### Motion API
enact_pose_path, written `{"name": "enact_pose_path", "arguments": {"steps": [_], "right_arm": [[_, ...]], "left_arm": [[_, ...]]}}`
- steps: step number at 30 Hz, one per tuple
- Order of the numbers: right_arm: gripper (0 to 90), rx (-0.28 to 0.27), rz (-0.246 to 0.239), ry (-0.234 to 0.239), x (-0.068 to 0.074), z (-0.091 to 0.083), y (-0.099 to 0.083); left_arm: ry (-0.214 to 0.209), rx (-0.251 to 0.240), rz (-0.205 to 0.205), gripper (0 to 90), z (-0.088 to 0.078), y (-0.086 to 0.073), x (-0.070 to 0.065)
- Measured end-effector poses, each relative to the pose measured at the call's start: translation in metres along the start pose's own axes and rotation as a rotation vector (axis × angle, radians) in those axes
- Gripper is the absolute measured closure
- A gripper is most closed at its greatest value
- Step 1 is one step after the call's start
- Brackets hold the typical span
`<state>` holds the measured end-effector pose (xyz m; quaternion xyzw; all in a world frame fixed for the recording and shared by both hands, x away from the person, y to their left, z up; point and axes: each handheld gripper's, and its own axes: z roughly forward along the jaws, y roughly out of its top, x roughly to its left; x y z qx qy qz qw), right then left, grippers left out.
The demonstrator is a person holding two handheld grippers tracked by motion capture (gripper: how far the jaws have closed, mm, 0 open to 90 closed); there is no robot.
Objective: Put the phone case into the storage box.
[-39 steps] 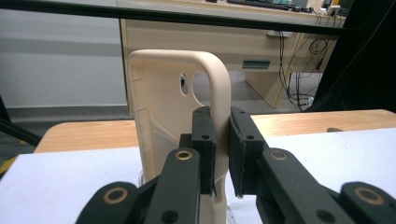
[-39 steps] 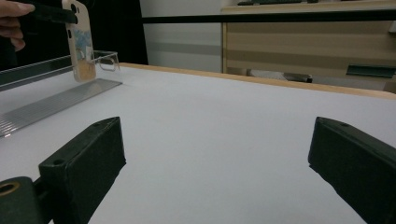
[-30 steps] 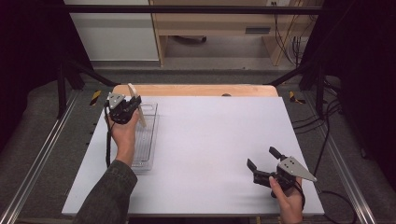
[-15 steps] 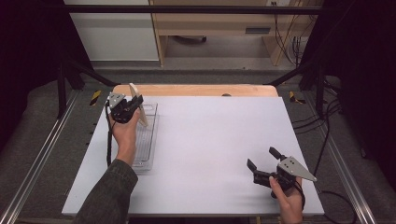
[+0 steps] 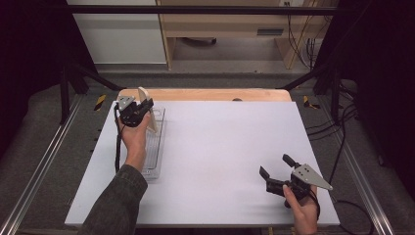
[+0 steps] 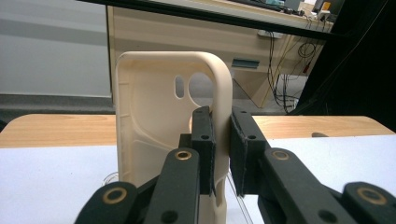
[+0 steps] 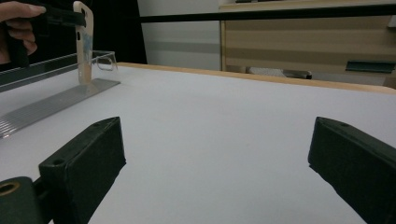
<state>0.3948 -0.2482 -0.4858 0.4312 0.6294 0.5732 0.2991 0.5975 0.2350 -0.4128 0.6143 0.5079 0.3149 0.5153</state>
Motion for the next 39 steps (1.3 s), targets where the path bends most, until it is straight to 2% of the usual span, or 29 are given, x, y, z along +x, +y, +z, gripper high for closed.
{"name": "enact_pose_path", "arguments": {"steps": [8,26,39], "right_arm": [[3.9,0.006,-0.006,-0.001,0.0,0.001,-0.001],[3.8,0.014,-0.013,-0.001,0.001,0.001,-0.001],[3.8,0.017,-0.013,0.003,0.0,0.001,-0.001]], "left_arm": [[0.004,0.001,0.007,80.1,0.004,0.001,-0.001],[0.007,-0.007,-0.006,80.6,0.009,-0.001,0.002],[0.012,0.01,-0.008,80.9,0.015,-0.003,0.001]]}}
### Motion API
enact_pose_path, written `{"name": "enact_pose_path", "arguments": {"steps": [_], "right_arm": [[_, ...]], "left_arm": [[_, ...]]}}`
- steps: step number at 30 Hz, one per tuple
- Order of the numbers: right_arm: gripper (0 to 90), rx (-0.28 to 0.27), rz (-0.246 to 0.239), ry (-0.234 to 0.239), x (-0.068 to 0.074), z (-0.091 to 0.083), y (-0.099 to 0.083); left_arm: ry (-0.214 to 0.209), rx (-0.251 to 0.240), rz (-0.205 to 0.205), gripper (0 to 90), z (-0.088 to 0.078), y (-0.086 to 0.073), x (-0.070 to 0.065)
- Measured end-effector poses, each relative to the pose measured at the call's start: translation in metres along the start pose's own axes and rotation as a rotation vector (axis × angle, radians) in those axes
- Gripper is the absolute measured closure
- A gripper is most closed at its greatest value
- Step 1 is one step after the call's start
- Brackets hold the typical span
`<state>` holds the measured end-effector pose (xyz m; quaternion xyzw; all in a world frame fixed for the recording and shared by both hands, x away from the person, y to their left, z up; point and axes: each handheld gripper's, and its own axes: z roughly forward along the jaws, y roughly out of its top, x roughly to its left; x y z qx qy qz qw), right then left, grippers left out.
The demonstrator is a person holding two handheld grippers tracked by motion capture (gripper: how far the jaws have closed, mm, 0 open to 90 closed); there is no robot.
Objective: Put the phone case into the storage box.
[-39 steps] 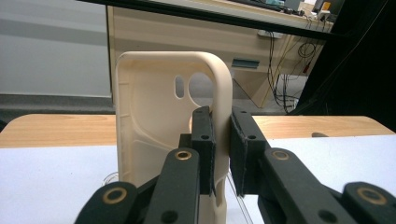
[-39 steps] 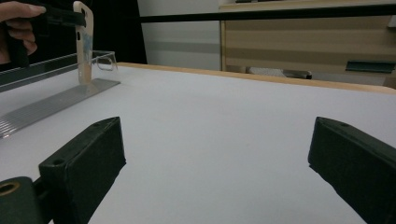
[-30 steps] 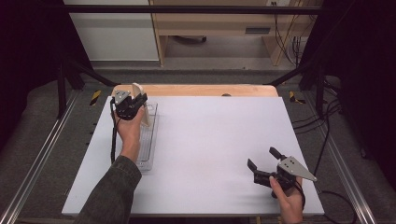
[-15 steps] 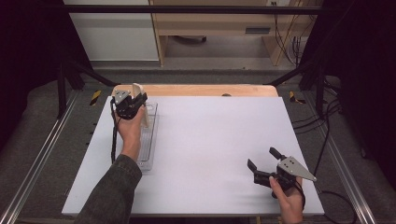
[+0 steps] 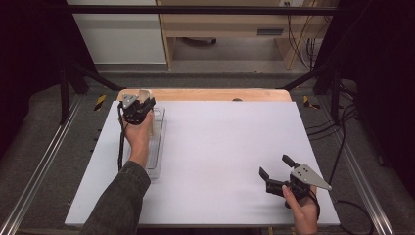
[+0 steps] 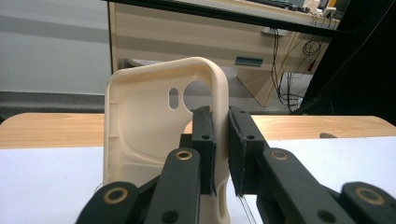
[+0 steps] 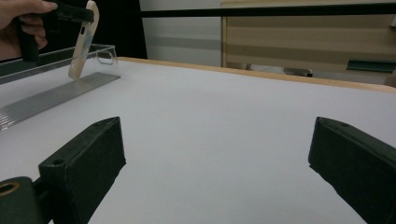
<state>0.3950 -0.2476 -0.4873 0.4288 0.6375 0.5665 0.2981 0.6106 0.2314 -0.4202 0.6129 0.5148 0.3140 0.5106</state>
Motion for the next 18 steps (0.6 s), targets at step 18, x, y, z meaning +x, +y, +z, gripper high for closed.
{"name": "enact_pose_path", "arguments": {"steps": [18], "right_arm": [[3.8,-0.002,0.002,-0.003,-0.0009,0.0,0.0]], "left_arm": [[-0.008,-0.004,-0.013,81.0,0.0007,0.0004,0.0019]]}}
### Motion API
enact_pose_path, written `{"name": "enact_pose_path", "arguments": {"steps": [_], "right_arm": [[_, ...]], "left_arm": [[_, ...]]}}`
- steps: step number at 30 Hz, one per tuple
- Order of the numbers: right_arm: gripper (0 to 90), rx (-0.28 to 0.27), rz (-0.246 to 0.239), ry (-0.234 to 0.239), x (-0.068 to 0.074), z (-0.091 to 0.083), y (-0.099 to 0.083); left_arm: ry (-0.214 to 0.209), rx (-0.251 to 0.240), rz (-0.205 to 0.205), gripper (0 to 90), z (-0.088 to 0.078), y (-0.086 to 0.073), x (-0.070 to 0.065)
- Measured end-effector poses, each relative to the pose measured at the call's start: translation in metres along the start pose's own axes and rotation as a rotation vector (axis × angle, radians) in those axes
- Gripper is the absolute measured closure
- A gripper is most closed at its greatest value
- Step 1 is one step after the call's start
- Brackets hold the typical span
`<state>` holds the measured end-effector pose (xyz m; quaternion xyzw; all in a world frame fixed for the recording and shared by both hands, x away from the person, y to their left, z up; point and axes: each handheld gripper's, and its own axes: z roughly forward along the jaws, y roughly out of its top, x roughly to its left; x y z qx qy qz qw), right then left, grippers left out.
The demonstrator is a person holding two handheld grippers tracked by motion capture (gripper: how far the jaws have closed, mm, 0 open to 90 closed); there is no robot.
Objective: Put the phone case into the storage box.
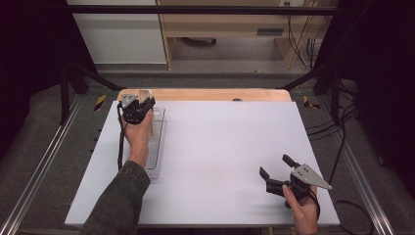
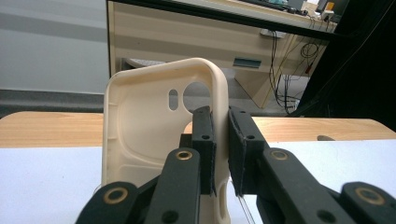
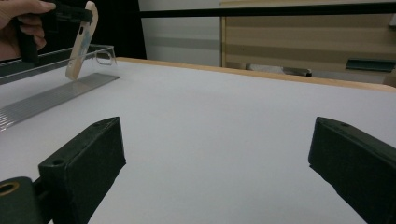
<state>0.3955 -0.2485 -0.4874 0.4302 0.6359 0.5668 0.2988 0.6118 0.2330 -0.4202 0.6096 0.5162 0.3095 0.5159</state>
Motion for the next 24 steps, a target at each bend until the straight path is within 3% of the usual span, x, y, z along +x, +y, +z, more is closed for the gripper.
{"name": "enact_pose_path", "arguments": {"steps": [24], "right_arm": [[3.7,0.002,0.002,0.001,-0.0011,-0.0004,-0.0003]], "left_arm": [[-0.011,0.001,-0.008,80.4,0.0063,-0.004,-0.001]]}}
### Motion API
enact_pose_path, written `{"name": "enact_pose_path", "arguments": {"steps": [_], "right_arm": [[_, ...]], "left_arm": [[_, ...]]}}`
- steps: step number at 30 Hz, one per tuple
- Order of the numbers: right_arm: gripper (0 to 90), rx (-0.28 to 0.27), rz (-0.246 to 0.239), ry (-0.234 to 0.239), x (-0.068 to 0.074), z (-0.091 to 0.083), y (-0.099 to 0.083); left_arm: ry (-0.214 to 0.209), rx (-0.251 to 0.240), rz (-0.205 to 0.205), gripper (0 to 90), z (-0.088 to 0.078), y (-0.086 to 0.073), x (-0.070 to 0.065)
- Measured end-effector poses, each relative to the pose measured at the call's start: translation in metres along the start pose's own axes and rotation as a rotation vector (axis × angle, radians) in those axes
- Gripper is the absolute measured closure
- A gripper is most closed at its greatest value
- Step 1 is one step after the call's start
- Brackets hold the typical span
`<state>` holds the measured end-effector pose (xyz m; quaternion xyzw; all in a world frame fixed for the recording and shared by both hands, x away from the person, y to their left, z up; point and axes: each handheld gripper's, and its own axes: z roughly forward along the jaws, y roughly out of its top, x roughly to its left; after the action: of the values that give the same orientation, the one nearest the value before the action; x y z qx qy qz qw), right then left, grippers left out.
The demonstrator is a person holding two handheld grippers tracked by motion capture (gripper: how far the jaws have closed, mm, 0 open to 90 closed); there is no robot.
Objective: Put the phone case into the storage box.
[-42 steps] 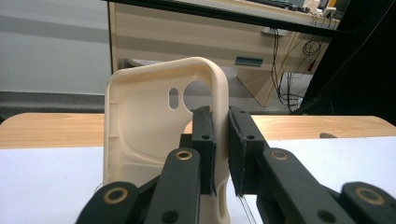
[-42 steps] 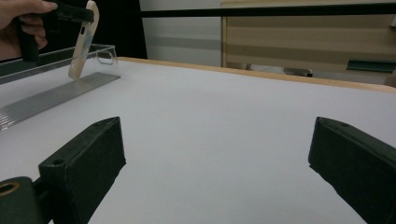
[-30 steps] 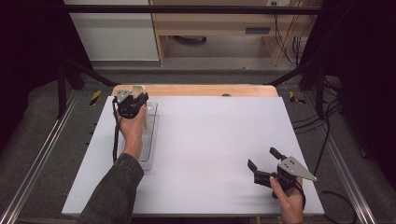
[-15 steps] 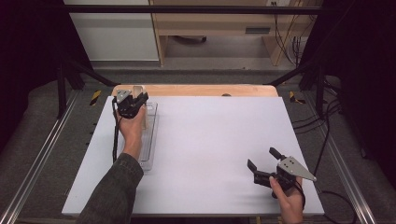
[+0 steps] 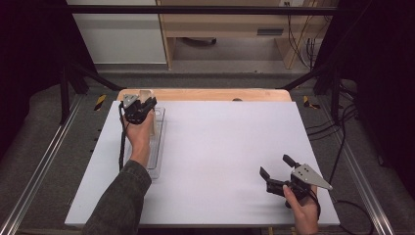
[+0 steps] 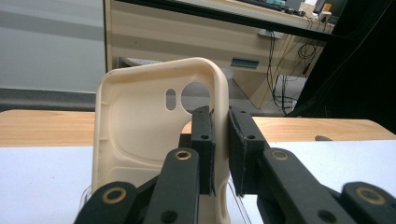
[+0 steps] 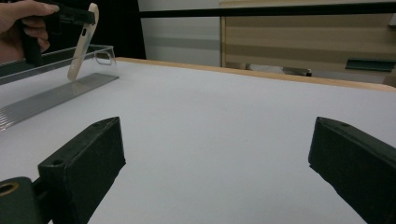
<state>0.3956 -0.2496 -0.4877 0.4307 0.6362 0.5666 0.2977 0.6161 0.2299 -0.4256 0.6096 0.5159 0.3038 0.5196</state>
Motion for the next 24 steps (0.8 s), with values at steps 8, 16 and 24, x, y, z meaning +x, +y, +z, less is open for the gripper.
{"name": "enact_pose_path", "arguments": {"steps": [8,16,24], "right_arm": [[3.6,0.001,0.002,0.001,-0.001,0.0,0.0],[3.6,0.008,0.0,0.003,-0.001,0.001,-0.001],[3.6,0.009,0.007,0.003,-0.003,0.001,-0.002]], "left_arm": [[-0.01,0.007,-0.003,79.8,0.005,-0.003,0.0],[-0.009,0.006,0.004,79.8,0.011,0.0,0.0],[-0.011,-0.007,-0.011,79.9,0.013,0.0,0.001]]}}
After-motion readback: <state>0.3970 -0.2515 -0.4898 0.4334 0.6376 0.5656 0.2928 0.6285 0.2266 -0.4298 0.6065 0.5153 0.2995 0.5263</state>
